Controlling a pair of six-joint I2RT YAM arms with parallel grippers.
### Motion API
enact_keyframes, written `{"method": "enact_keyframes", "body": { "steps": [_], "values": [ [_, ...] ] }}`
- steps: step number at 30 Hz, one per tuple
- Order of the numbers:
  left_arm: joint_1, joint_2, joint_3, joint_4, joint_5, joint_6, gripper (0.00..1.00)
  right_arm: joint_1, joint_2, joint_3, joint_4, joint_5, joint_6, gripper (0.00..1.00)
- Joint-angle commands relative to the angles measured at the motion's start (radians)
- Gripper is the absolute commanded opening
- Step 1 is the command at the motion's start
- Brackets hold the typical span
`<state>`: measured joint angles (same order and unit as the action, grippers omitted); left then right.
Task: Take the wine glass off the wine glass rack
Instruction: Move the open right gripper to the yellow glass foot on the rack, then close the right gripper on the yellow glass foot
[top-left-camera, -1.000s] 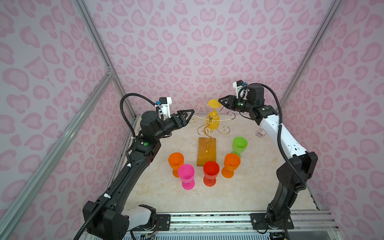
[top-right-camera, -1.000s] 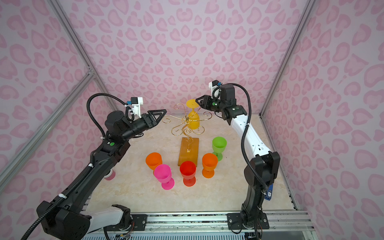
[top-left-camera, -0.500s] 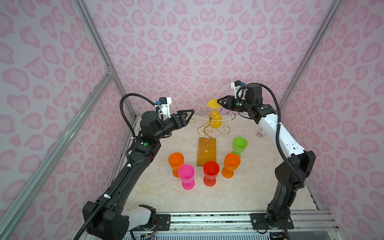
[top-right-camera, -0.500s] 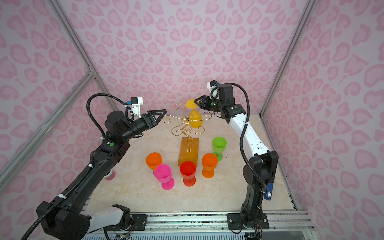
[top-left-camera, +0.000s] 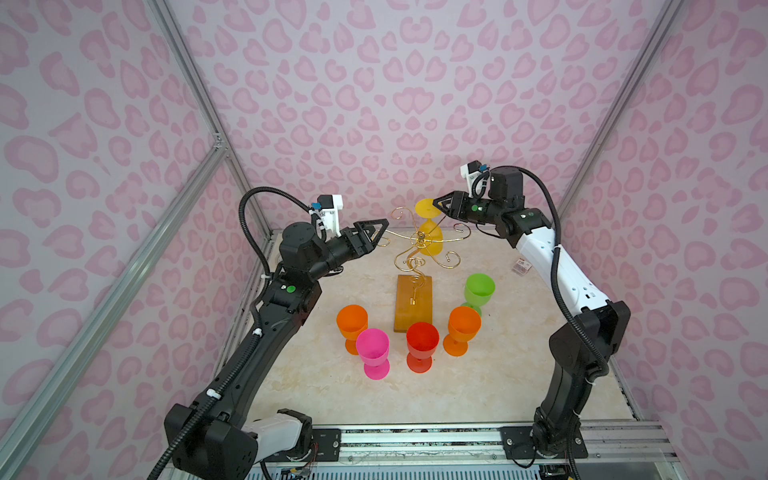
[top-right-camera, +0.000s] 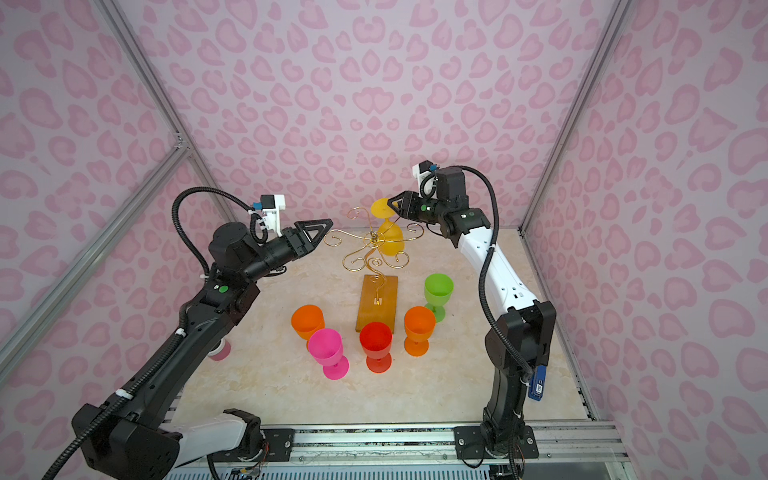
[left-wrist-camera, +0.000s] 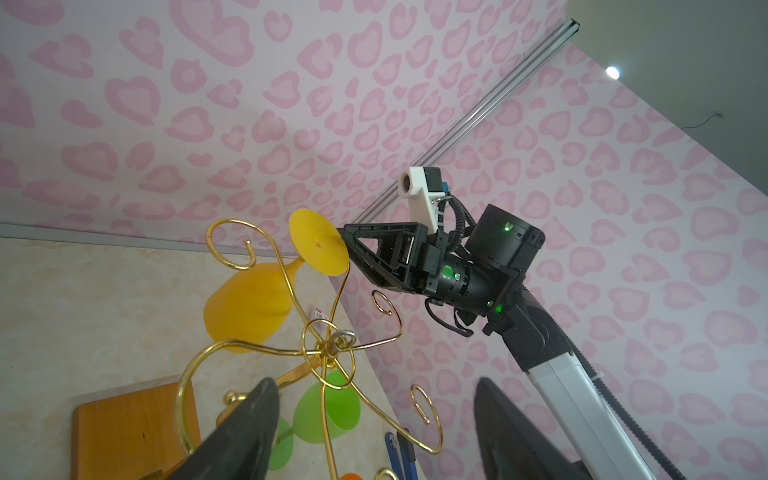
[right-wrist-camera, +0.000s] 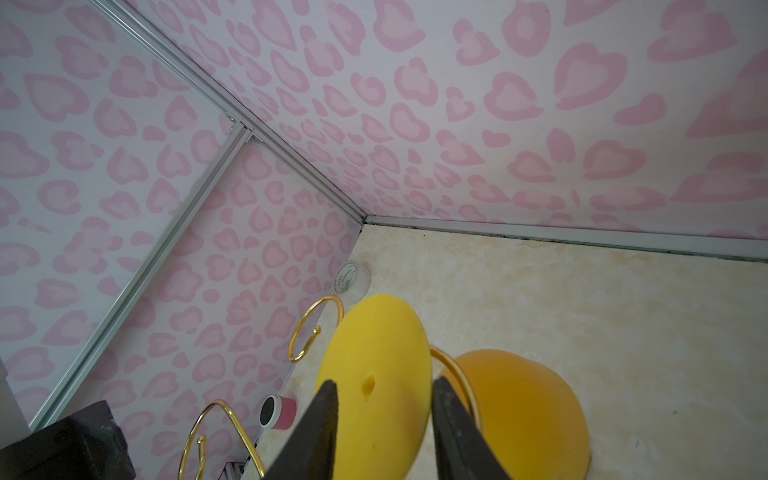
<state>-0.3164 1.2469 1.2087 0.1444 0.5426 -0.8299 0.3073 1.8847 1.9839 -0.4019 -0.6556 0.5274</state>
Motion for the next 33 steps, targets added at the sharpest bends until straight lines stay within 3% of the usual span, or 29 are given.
{"method": "enact_keyframes", "body": {
  "steps": [1,18,25,33],
  "values": [
    [-0.001,-0.007,0.000,0.025,0.000,0.006,0.76,0.004,0.014,0.001,-0.020,-0.019,-0.007,0.38],
    [0.000,0.003,0.006,0.027,0.003,0.003,0.76,0.007,0.035,0.009,-0.024,-0.027,0.008,0.16],
    [-0.001,0.004,0.003,0.029,0.004,0.002,0.76,-0.018,0.021,-0.057,0.102,-0.094,0.109,0.02],
    [0.000,0.005,-0.001,0.030,0.003,0.001,0.76,-0.042,0.009,-0.130,0.298,-0.197,0.264,0.00]
  ]
}}
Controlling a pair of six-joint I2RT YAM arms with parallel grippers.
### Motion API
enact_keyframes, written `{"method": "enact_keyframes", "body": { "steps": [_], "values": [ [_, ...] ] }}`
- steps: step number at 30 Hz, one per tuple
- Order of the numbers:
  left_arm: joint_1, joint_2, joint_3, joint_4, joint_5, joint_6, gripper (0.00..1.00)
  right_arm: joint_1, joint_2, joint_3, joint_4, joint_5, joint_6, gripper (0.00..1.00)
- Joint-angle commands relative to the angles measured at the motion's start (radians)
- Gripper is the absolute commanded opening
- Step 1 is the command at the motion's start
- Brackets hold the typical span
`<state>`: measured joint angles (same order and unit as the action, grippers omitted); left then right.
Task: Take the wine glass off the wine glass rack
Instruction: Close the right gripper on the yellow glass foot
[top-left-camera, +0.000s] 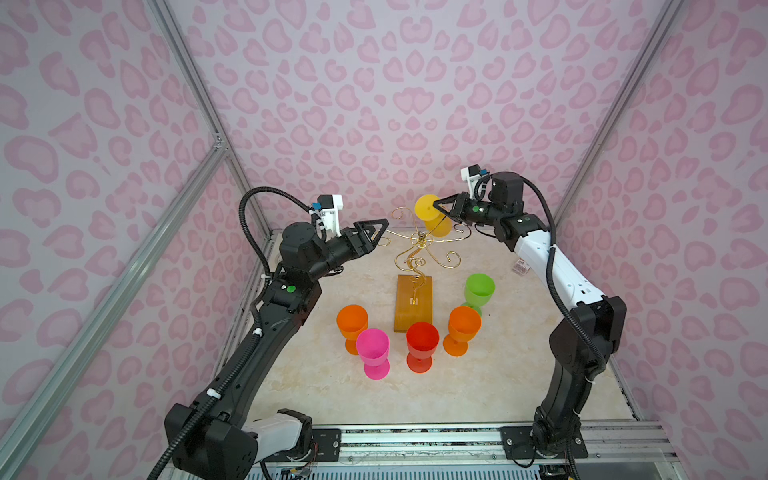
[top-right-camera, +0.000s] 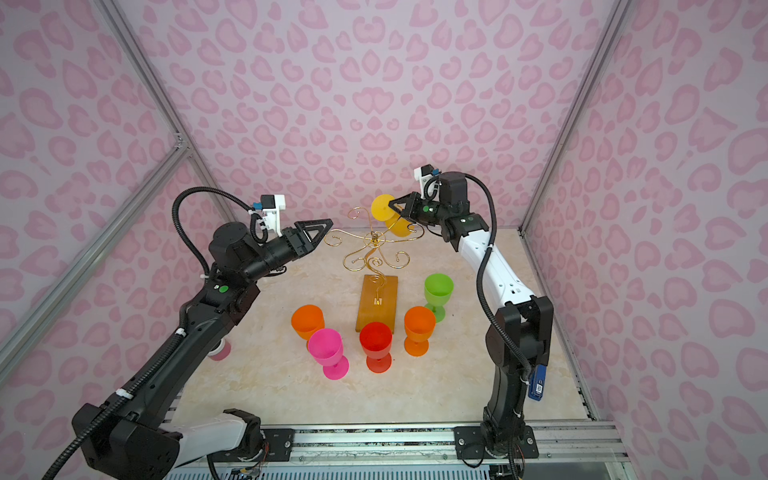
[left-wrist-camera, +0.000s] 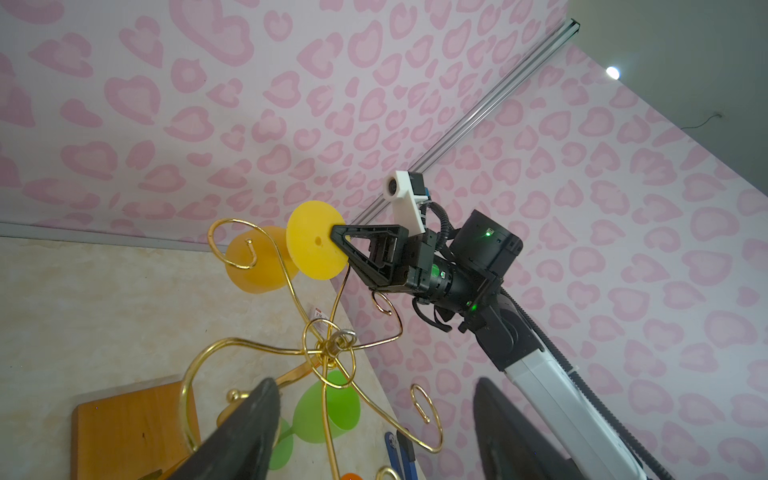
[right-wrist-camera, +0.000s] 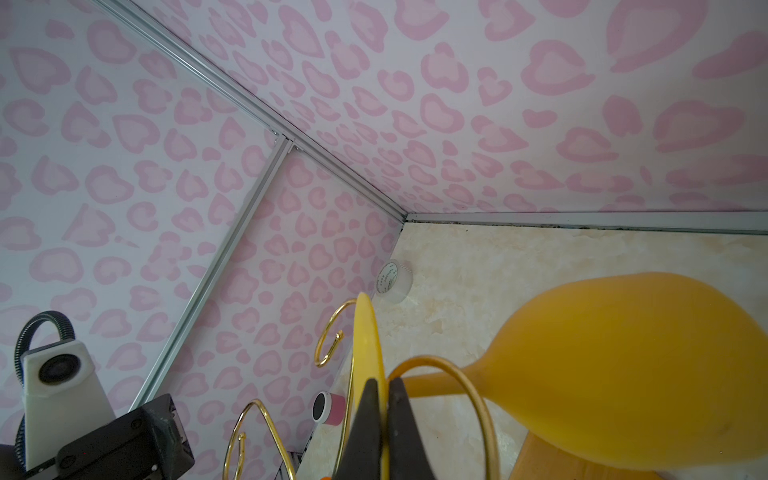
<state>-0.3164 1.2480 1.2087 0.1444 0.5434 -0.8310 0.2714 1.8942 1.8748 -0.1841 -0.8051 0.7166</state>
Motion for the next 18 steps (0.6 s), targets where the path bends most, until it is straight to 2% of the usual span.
{"method": "enact_keyframes", "body": {
  "steps": [1,6,18],
  "values": [
    [0.000,0.003,-0.001,0.030,0.003,0.001,0.76,-0.011,-0.001,-0.029,0.108,-0.059,0.098,0.00],
    [0.000,-0.001,-0.006,0.032,0.003,0.002,0.75,-0.025,-0.006,-0.076,0.252,-0.110,0.210,0.00],
    [0.000,-0.005,-0.012,0.031,0.001,0.002,0.75,-0.054,-0.035,-0.131,0.347,-0.126,0.279,0.00]
  ]
}}
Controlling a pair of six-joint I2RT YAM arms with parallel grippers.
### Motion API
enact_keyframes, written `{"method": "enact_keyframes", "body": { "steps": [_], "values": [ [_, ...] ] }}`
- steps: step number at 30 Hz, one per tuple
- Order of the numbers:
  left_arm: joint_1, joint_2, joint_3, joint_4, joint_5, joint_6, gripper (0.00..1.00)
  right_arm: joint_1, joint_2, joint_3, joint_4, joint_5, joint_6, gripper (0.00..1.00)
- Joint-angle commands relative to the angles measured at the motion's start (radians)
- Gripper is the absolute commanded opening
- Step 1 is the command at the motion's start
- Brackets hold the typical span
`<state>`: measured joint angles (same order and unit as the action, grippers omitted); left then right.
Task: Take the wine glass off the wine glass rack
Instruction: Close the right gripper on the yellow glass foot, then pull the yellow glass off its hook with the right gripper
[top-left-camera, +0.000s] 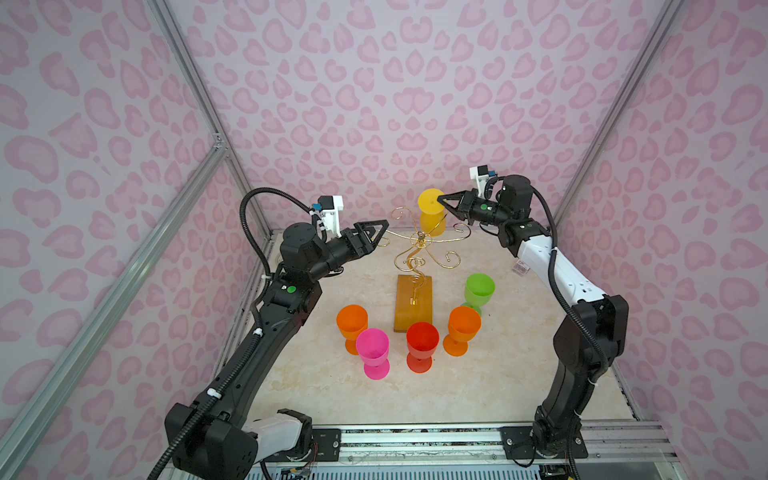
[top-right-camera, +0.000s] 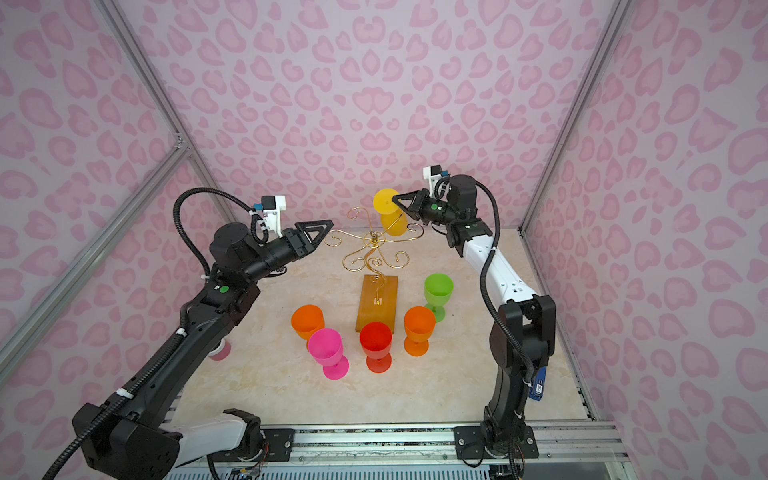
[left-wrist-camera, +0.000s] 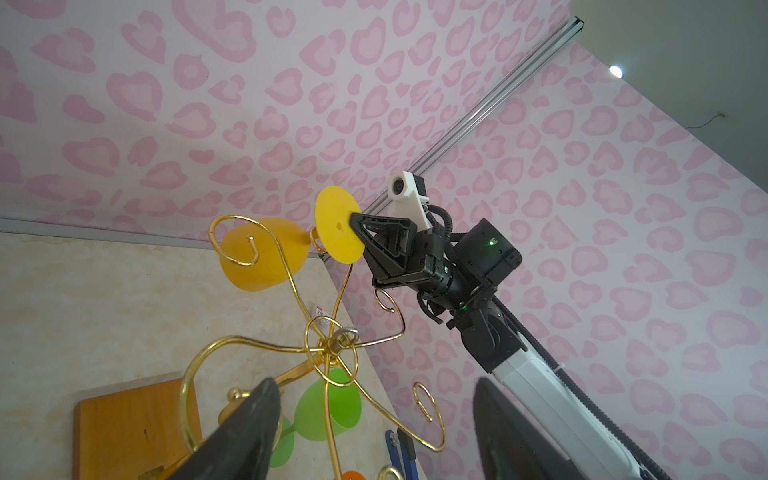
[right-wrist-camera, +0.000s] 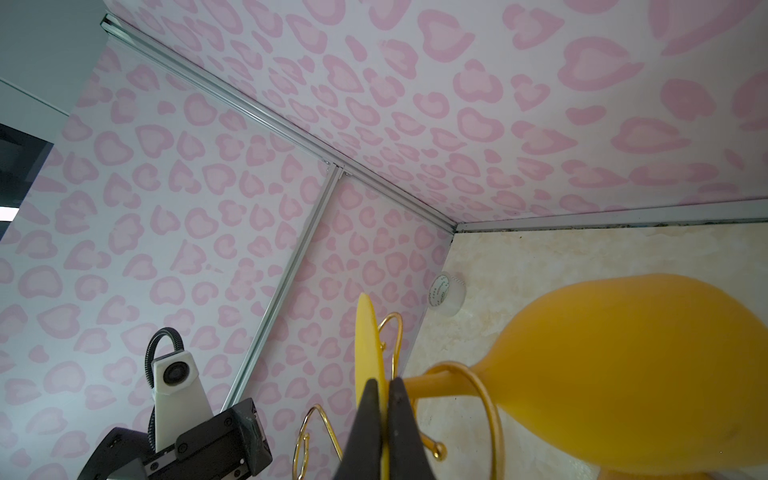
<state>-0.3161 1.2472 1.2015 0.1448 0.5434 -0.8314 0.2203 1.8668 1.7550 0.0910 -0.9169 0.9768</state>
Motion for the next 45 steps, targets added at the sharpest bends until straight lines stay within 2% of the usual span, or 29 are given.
{"method": "enact_keyframes", "body": {
  "steps": [1,24,37,45],
  "values": [
    [0.000,-0.005,-0.005,0.030,0.002,0.002,0.75,-0.008,-0.011,-0.020,0.080,-0.013,0.023,0.00],
    [-0.001,0.000,-0.006,0.032,0.001,0.000,0.75,-0.019,-0.139,-0.181,0.112,-0.038,0.018,0.00],
    [0.000,-0.010,-0.012,0.033,0.000,-0.001,0.75,0.040,-0.136,-0.156,0.064,-0.040,-0.009,0.00],
    [0.000,-0.021,-0.017,0.028,-0.003,0.004,0.75,0.062,-0.054,-0.041,0.067,-0.041,0.019,0.00]
  ]
}}
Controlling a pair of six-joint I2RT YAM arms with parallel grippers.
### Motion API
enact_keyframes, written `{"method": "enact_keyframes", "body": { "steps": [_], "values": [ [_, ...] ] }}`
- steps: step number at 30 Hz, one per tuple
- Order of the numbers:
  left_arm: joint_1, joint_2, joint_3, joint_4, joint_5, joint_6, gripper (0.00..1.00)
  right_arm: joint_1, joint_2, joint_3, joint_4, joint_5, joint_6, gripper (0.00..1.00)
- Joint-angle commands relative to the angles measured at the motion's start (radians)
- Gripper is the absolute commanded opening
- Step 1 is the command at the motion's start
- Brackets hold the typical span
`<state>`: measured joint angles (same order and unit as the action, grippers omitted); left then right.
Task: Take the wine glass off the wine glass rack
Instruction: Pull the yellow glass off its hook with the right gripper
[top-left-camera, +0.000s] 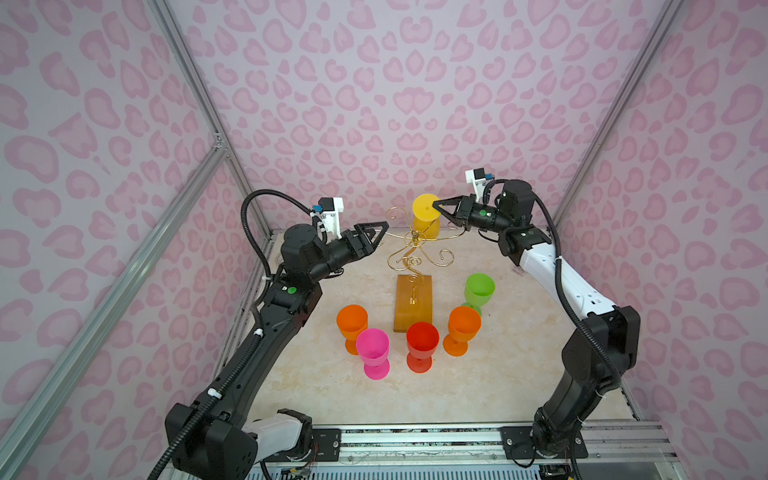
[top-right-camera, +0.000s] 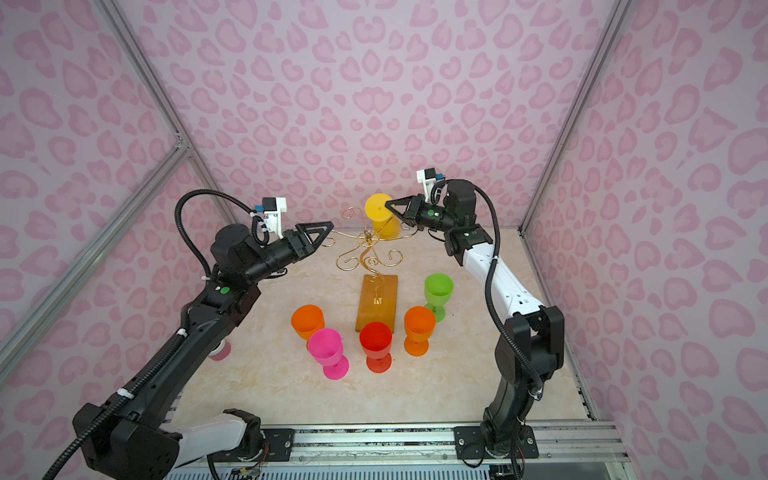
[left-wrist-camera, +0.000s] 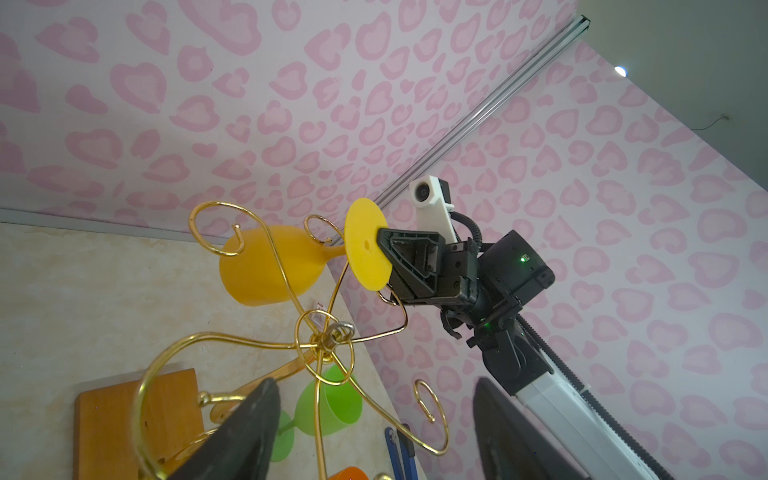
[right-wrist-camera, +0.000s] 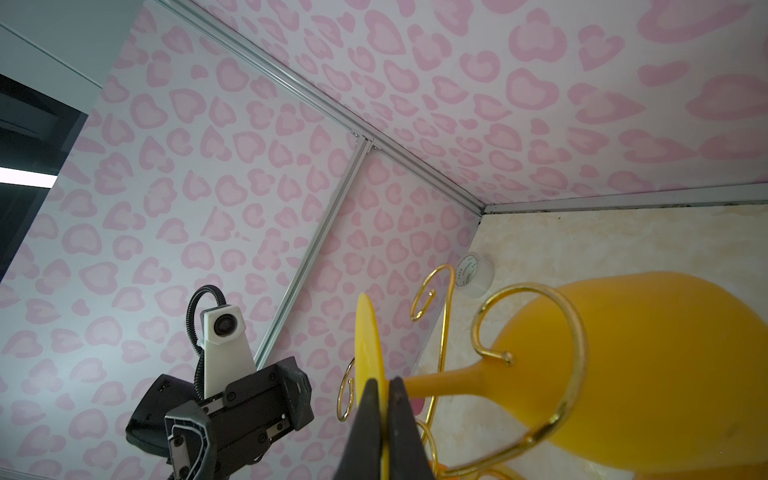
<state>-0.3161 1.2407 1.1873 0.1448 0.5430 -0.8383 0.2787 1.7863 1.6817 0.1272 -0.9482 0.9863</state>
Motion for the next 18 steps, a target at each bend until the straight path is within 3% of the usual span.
{"method": "enact_keyframes", "body": {
  "steps": [1,18],
  "values": [
    [0.000,-0.016,-0.003,0.027,-0.003,0.012,0.75,0.006,0.036,0.047,0.032,-0.012,0.015,0.00],
    [0.000,-0.002,0.003,0.030,-0.002,0.012,0.75,-0.006,0.005,-0.006,0.004,-0.008,-0.016,0.00]
  ]
}}
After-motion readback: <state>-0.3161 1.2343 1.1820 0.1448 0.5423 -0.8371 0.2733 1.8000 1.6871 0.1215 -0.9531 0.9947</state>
